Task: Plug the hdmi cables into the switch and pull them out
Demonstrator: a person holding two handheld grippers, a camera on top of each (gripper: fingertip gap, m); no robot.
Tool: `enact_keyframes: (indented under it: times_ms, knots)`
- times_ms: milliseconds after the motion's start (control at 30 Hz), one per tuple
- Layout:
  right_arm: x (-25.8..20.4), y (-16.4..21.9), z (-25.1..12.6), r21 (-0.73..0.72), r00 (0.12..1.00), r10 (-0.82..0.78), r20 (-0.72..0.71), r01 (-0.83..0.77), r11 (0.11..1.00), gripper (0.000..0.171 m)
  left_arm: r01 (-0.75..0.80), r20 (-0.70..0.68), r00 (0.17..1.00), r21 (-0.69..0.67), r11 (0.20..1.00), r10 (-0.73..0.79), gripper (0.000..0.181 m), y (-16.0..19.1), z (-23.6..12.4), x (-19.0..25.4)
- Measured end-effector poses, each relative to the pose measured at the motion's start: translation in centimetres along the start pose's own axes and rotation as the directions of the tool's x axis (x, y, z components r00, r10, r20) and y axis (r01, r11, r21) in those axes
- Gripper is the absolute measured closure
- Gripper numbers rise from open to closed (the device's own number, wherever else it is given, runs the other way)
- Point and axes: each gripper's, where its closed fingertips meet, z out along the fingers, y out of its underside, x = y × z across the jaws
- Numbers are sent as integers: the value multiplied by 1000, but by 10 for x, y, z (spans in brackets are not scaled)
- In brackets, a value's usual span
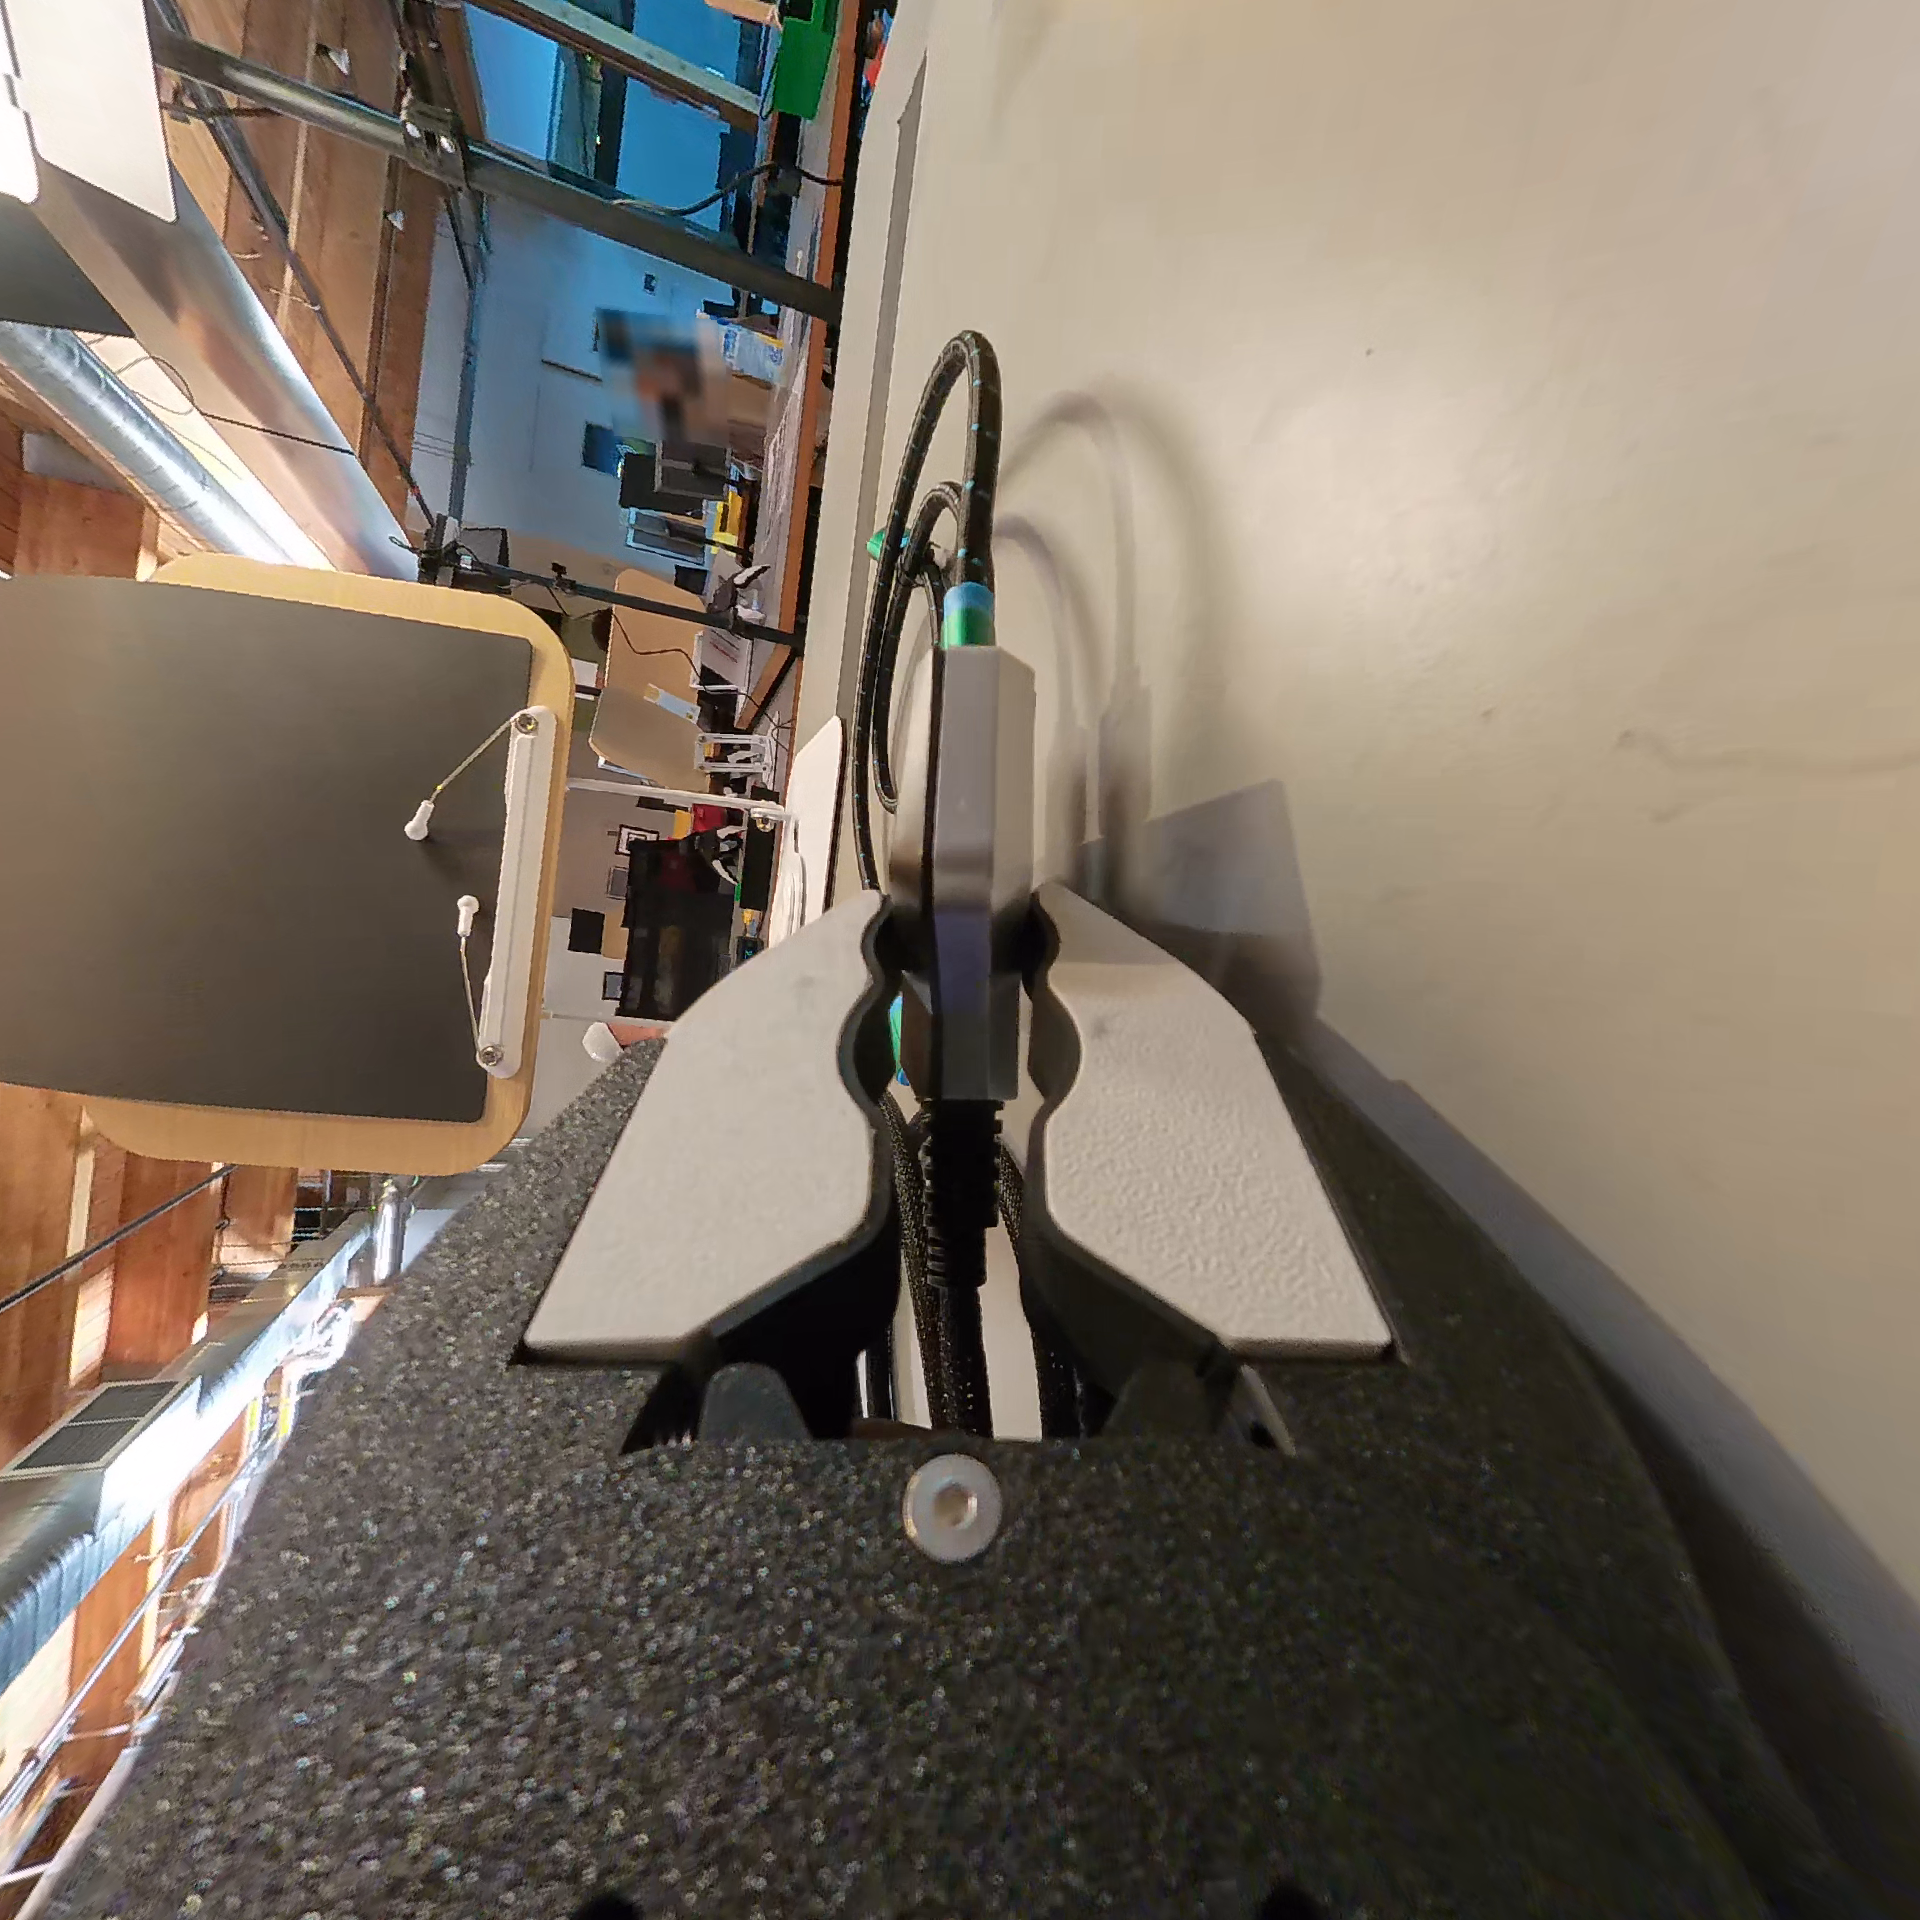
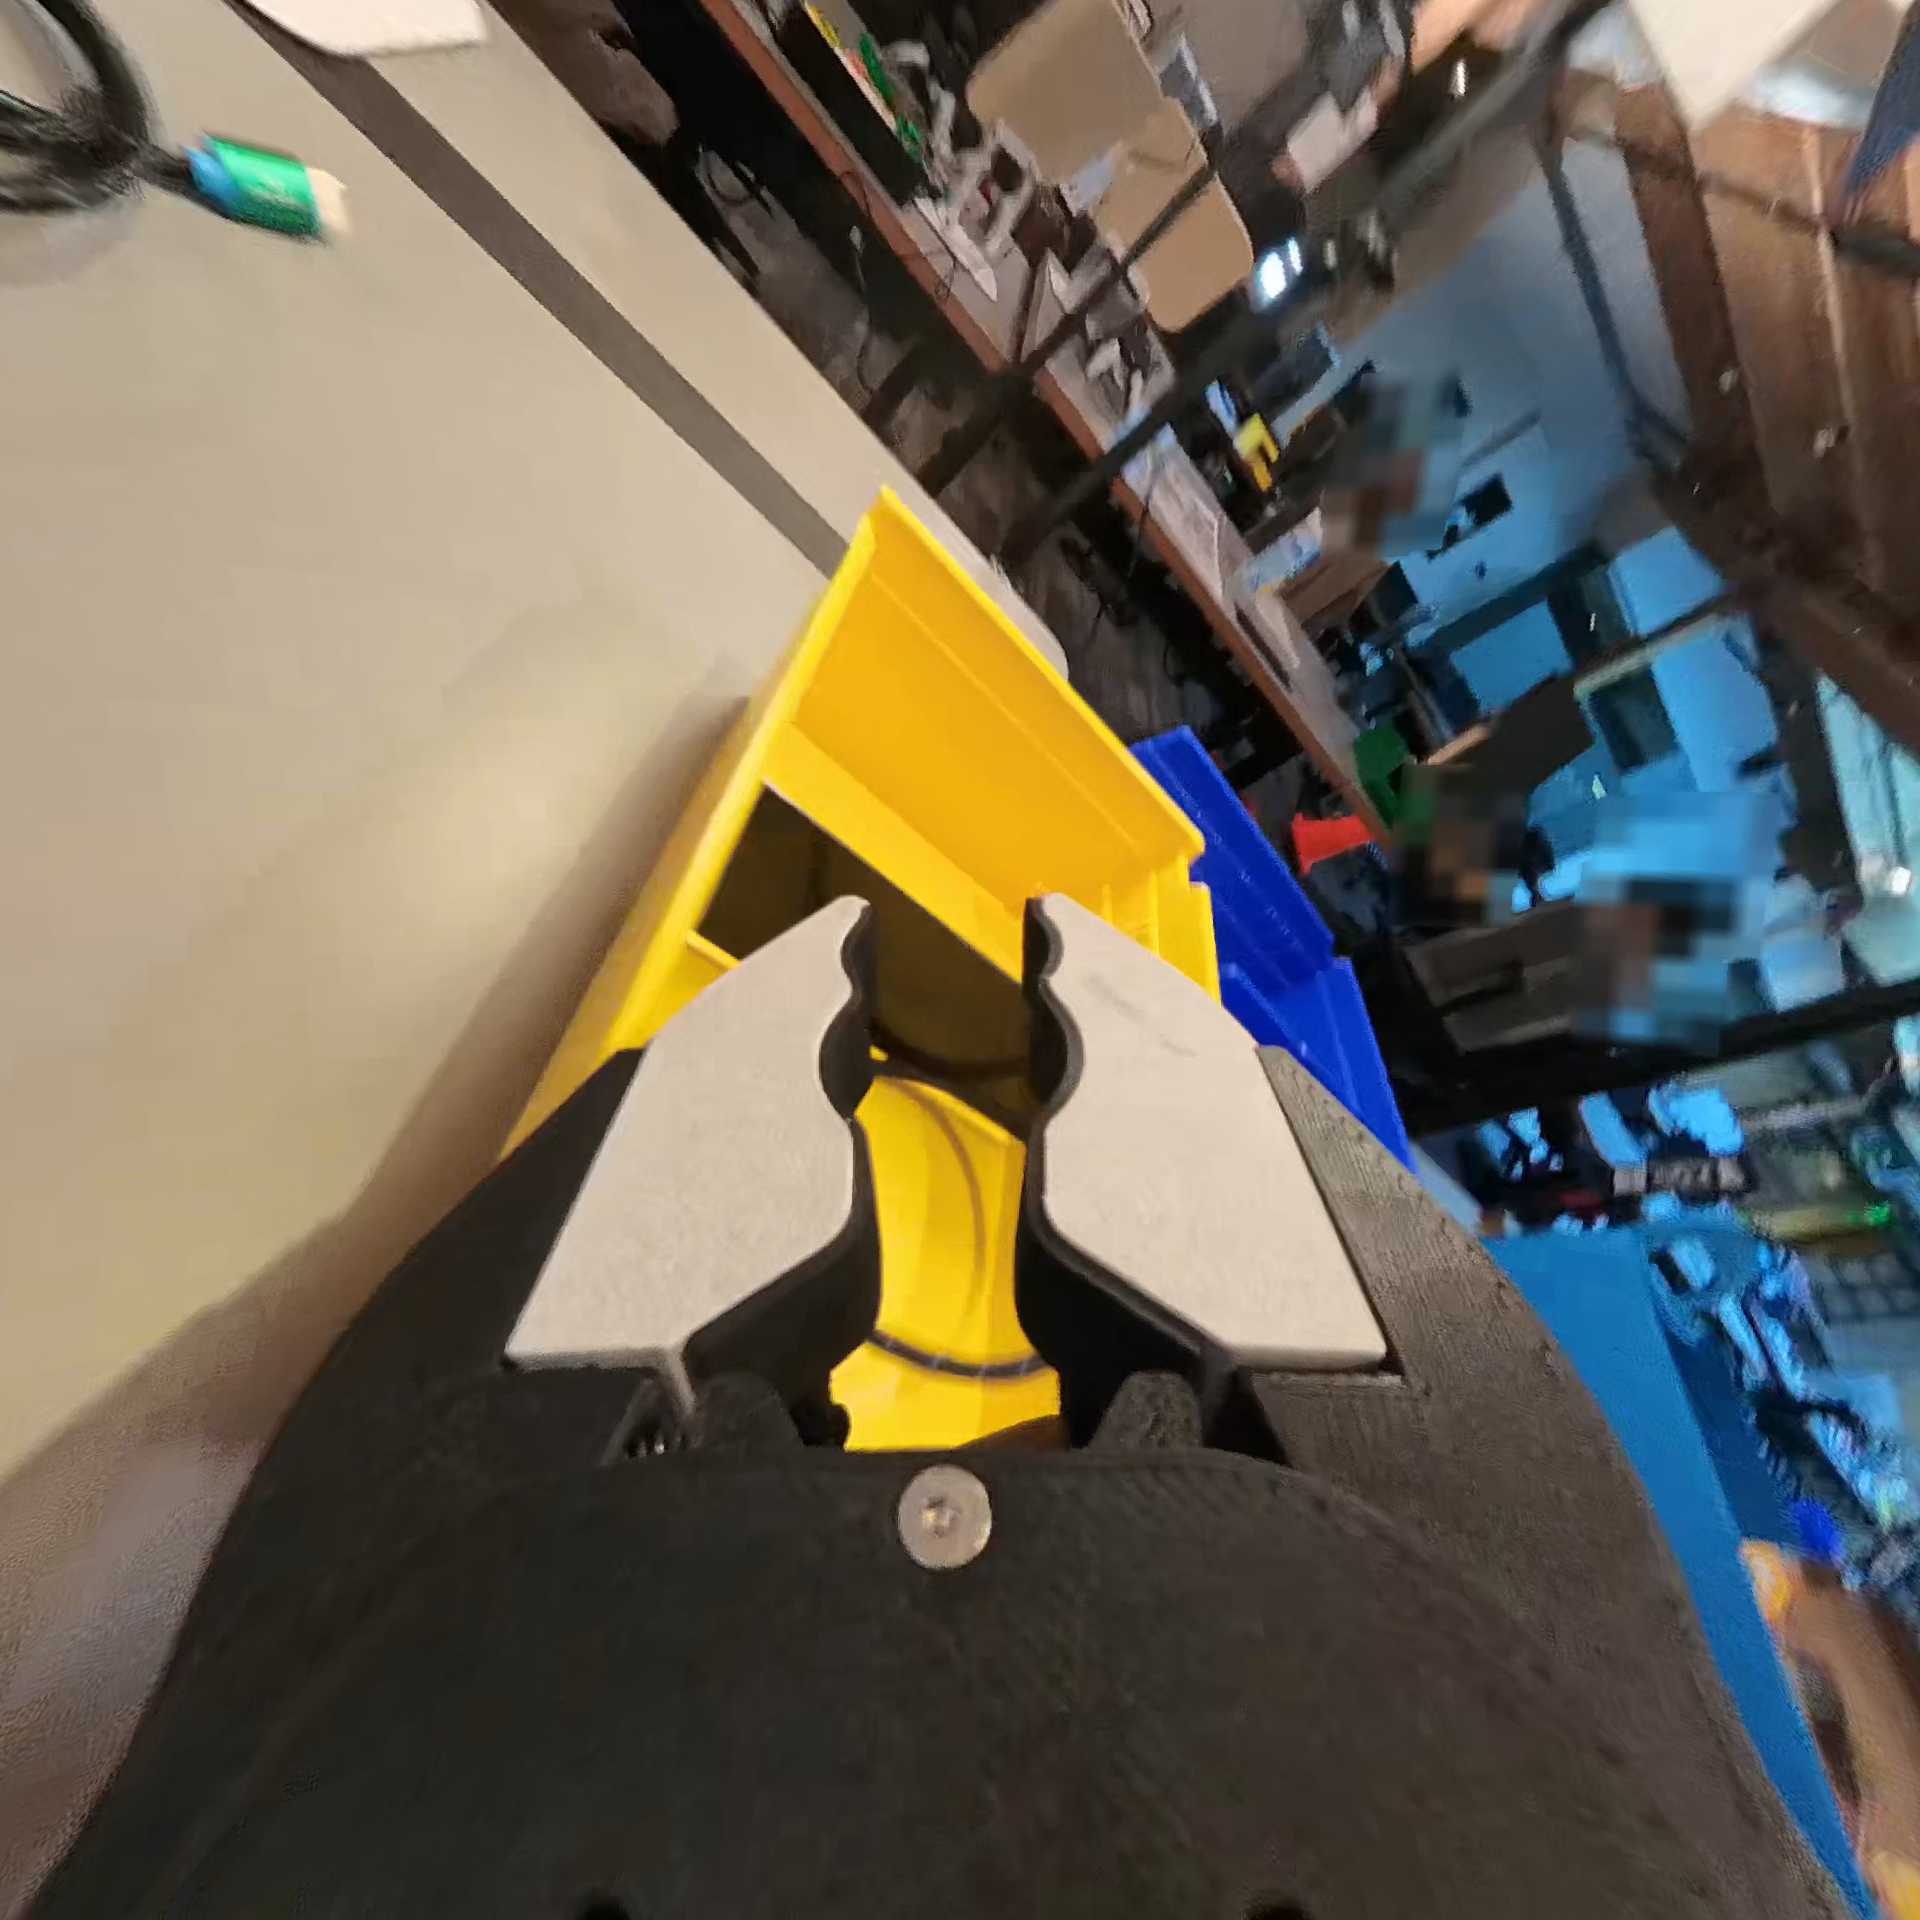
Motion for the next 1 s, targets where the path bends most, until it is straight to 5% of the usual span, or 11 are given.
enact_keyframes:
  times_ms: [200, 433, 633, 733, 833, 1000]
  knots:
    - [-101, -78, -12, 290, 937, -320, 142, 270, 918, 144, -36, -5, 999, 30, 999, 36, 159, -7, 0, 4]
    - [-262, -137, 3, 548, 713, -691, 117, 534, 644, 132, -76, -12, 997, 82, 994, 77, 159, -18, -5, 8]
    - [-301, -167, 33, 564, 673, -734, 95, 571, 597, 133, -94, -14, 995, 115, 989, 96, 159, -23, -9, 9]
    - [-306, -172, 38, 574, 694, -716, 81, 554, 602, 159, -81, -28, 996, 143, 986, 85, 159, -26, -10, 9]
    - [-305, -171, 38, 590, 705, -707, 58, 547, 594, 159, -73, -41, 996, 161, 984, 80, 158, -27, -9, 8]
    - [-307, -171, 36, 613, 701, -711, 61, 536, 580, 159, -63, -52, 996, 105, 992, 69, 138, -25, -1, 6]
